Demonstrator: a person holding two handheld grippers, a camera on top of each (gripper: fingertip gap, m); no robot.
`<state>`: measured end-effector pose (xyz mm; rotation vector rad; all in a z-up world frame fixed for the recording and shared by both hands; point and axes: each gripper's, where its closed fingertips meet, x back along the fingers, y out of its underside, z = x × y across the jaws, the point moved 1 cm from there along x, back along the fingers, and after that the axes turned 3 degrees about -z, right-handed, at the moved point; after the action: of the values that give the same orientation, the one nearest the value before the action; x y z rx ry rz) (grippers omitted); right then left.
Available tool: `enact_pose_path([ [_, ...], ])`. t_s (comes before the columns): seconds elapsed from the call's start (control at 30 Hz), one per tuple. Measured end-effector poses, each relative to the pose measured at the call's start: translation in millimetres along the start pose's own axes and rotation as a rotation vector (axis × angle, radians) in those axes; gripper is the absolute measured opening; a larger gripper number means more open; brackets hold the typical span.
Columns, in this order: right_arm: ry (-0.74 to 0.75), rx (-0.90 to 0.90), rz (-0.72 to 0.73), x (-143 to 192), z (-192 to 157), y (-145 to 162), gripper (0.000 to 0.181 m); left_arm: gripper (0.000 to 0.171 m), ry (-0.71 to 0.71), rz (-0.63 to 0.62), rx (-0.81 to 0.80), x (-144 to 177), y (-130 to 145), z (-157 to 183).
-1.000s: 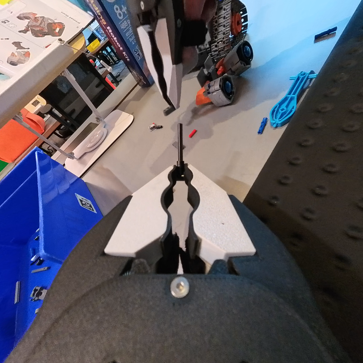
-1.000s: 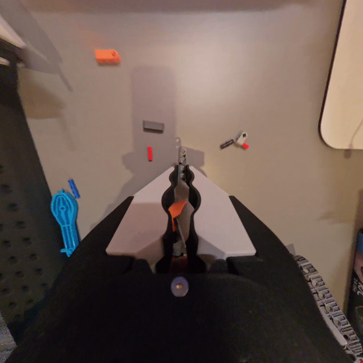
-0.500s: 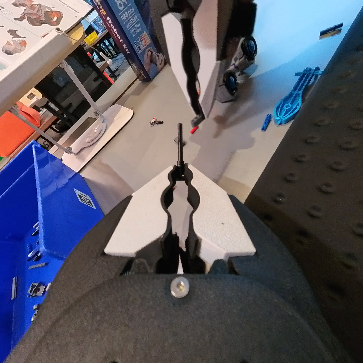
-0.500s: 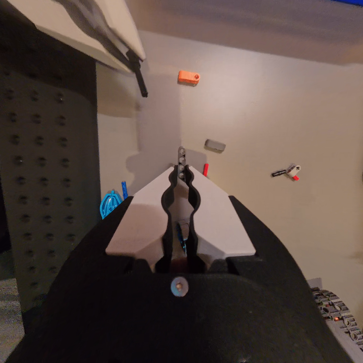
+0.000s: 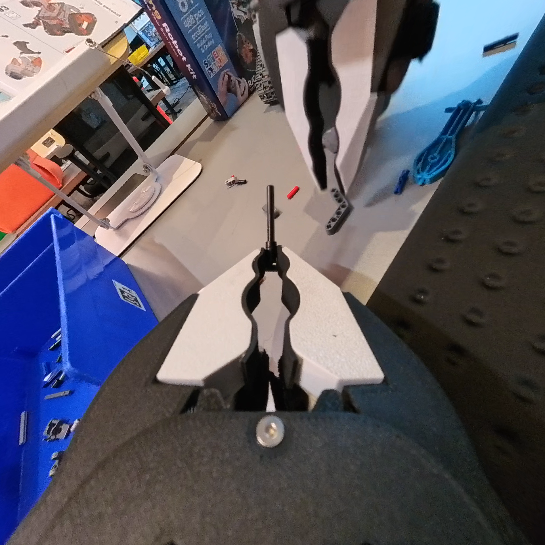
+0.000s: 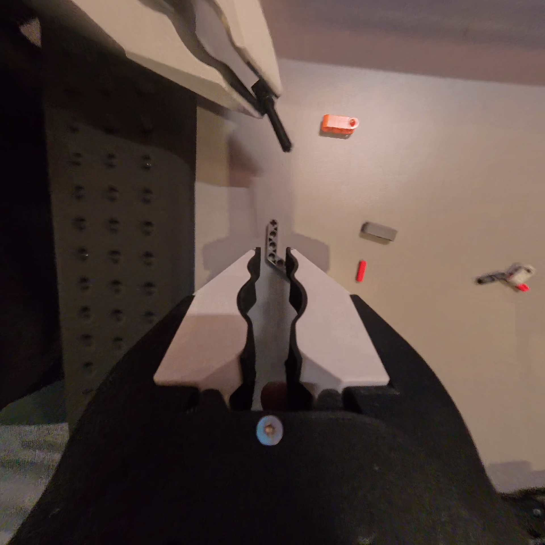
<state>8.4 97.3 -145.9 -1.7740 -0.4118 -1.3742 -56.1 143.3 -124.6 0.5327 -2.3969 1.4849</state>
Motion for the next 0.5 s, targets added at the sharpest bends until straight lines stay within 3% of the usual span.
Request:
enact_pose_path([
  [0.23, 0.074, -0.052, 0.043, 40.6, 14.0, 23.5, 0.018, 0.005, -0.016, -0.012, 0.014, 4.8, 7.3, -7.8],
  [0.5, 0.095, 0.145, -0.054, 6.5, 2.5, 15.3, 0.017, 0.005, 0.0, -0.036, -0.027, 1.3, 9.4, -0.1],
])
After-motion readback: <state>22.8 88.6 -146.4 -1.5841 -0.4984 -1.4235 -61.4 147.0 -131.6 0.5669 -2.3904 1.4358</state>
